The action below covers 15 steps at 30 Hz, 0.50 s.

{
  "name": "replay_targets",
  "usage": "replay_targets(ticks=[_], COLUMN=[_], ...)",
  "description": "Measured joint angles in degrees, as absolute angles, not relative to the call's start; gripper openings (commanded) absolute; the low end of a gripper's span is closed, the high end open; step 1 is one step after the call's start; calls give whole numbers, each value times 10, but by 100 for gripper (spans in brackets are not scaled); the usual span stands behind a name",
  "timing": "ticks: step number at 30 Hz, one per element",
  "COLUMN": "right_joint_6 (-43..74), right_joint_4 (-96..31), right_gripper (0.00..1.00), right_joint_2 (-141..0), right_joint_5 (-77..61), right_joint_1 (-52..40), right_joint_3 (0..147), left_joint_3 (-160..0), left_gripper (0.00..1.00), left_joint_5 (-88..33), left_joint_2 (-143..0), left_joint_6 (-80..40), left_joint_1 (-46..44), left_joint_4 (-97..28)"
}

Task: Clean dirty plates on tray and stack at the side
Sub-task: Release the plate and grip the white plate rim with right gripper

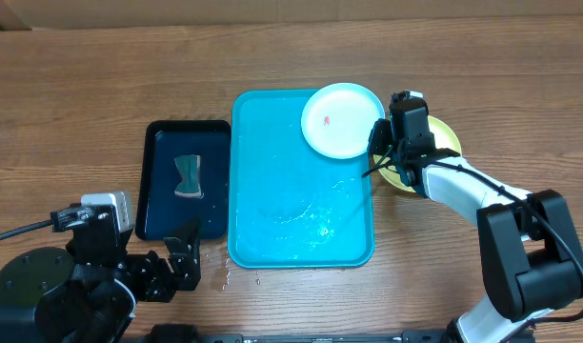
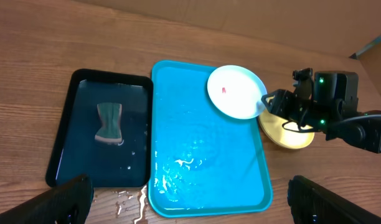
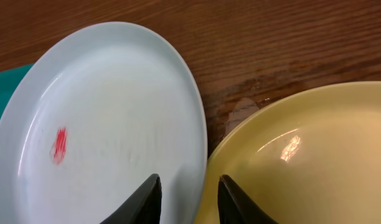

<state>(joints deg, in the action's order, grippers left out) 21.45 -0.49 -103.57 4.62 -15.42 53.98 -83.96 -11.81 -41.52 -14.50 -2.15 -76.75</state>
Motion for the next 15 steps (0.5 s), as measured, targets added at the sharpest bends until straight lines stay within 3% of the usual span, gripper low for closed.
replay_targets(ticks=[8, 11, 15], right_joint_6=[223, 224, 225], right_joint_4=[-27, -26, -14], right_gripper=[31, 24, 22], right_joint_2=[-1036, -1036, -1036], right_joint_5=[38, 38, 38], right_joint_1=[-154, -154, -154], right_joint_3=[540, 540, 540], left_joint_3=[-840, -840, -840], left_gripper=[100, 100, 100], left_joint_5=[-118, -118, -118], left_joint_2=[-415, -415, -415], left_joint_6=[-145, -145, -145], left_joint_1=[-22, -22, -22], left_joint_4=[-768, -768, -768])
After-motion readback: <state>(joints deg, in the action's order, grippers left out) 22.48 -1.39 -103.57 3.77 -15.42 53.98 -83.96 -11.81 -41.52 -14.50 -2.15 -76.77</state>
